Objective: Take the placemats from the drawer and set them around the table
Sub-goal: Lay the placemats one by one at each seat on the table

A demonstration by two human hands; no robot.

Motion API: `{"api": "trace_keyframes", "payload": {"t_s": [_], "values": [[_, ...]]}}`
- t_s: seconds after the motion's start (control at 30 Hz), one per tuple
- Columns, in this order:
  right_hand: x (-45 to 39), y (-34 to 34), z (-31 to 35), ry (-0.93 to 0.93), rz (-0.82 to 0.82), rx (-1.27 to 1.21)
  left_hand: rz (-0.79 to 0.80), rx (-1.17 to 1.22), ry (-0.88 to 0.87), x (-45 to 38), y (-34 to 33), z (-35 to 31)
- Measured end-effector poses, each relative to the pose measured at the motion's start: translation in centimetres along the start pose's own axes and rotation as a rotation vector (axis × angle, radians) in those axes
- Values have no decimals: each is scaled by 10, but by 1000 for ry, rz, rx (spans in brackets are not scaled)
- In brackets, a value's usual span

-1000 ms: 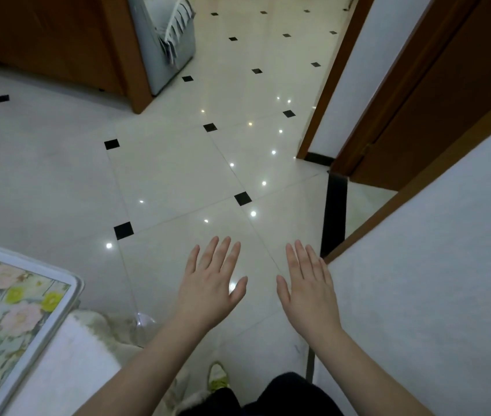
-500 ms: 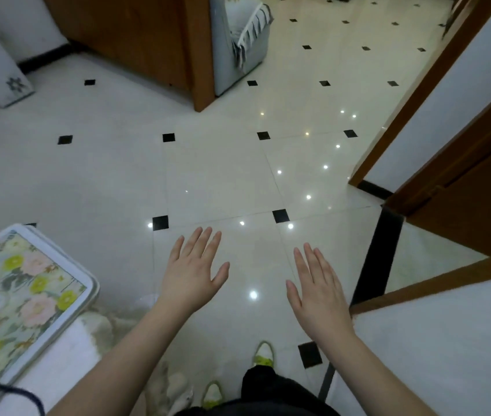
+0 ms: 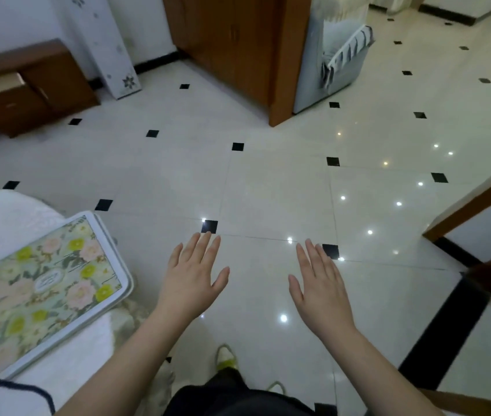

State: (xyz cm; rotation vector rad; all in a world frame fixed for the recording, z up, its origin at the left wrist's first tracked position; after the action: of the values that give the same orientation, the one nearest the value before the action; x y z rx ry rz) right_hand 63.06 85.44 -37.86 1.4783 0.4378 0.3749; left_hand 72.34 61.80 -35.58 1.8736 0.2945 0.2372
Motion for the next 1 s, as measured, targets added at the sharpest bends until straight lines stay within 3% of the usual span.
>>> {"api": "trace_keyframes", "payload": {"t_s": [0.47,1.0], "values": [[-155,3,108,171,-34,118,-74,-17,52,-76,25,74],[-298,-14,210,512,-3,64,-154,34,381,-138,44,186]]}}
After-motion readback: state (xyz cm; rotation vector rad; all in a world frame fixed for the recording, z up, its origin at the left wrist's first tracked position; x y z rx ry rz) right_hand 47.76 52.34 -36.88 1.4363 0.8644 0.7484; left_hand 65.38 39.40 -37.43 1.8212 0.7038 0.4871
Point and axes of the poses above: each hand's wrist, its own x-axis away from the middle knuckle, its own y-axis out of the back of the hand, z = x × y, the point moved 2 cm from there along -x, towards the middle knuckle, and after that the axes turned 12 degrees about x, right-handed, at the moved point
